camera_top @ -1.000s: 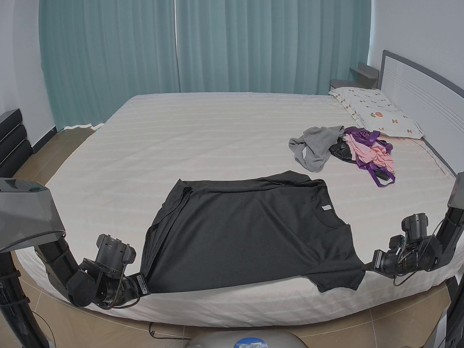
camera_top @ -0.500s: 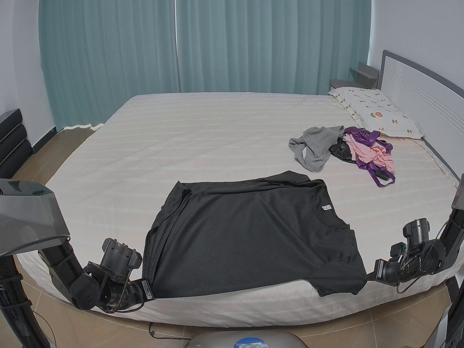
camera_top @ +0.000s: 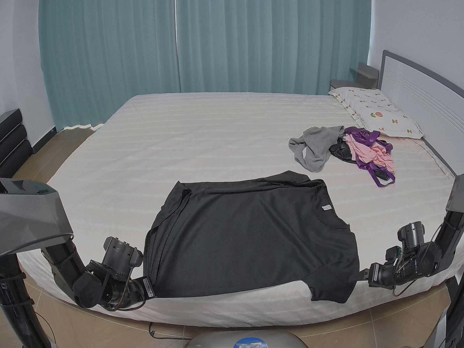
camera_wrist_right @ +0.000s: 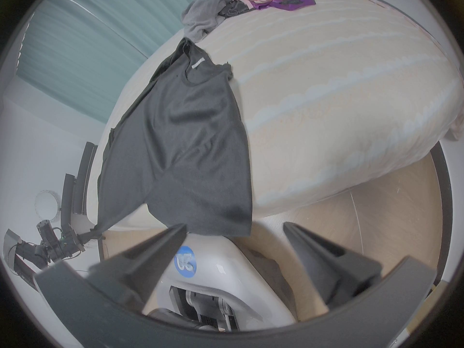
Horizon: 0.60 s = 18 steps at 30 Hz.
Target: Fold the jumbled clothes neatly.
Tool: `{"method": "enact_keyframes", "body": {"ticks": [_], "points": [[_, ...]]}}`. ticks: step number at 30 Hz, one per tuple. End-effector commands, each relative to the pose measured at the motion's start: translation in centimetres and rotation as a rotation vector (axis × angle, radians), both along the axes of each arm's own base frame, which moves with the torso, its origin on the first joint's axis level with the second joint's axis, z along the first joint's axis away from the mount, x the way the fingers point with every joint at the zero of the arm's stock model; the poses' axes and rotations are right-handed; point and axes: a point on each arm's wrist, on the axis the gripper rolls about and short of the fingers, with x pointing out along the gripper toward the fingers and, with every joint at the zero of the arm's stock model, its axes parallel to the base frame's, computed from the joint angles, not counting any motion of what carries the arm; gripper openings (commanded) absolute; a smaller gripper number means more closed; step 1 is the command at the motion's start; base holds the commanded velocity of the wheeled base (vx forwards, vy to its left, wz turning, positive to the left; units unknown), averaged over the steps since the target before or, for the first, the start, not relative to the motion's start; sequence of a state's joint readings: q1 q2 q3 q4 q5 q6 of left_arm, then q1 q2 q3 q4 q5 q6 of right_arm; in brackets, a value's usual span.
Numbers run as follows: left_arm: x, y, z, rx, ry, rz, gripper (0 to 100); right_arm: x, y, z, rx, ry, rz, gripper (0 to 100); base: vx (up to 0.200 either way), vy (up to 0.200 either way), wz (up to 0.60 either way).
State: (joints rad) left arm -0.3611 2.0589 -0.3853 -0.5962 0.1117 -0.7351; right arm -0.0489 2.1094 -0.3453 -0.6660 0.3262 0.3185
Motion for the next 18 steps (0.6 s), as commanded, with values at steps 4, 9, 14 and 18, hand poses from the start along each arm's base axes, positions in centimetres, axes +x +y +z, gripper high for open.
{"method": "enact_keyframes", "body": {"ticks": [4,9,14,18], "points": [[0.3,0.3,0.0,-0.004,-0.006,0.018,0,2.2,-0.7,1.7,0.027,-0.102,-0.071,100,0.0,0.0,0.0],[0.5,0.3,0.0,-0.006,-0.01,0.021,0,3.9,-0.9,1.0,0.034,-0.106,-0.082,100,0.0,0.0,0.0],[0.5,0.3,0.0,-0.006,-0.01,0.021,0,5.4,-0.8,-0.4,0.029,-0.096,-0.069,100,0.0,0.0,0.0],[0.5,0.3,0.0,-0.005,-0.009,0.021,0,5.9,-0.8,-1.8,0.025,-0.075,-0.073,100,0.0,0.0,0.0]]}}
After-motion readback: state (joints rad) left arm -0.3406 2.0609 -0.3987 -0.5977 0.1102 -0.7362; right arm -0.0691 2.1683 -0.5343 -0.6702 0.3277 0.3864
